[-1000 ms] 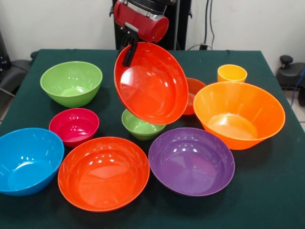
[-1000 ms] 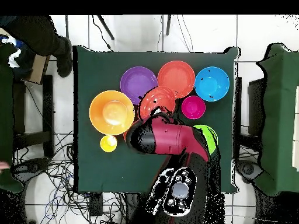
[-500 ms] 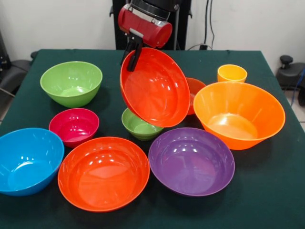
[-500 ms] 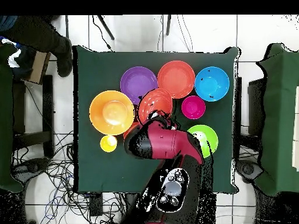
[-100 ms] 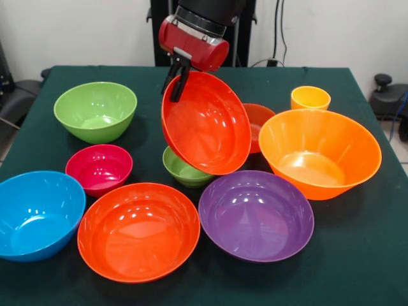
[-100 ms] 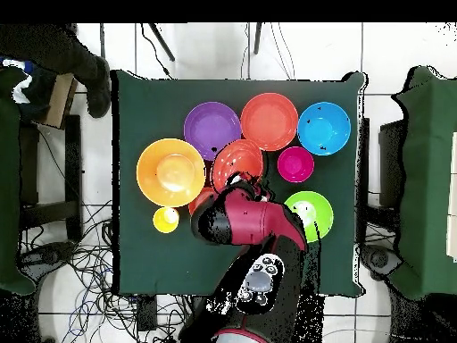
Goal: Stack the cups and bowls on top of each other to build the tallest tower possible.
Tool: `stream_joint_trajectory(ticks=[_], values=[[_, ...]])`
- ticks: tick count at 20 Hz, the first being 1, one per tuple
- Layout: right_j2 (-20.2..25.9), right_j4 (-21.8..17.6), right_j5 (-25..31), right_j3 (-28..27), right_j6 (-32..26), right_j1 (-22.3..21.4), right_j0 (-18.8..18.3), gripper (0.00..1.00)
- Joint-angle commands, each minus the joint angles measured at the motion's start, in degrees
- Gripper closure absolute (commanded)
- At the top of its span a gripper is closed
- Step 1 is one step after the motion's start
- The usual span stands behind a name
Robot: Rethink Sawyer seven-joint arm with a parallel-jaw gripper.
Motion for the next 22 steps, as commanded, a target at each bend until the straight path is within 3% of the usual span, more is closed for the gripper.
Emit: stream_joint_trajectory(ticks=[1,22], values=[[2.7,2.4,-2.8,1.9,7.9,1.9,1.0,1.00],[4.0,1.9,-4.9,2.1,7.2,2.1,-0.5,1.00]])
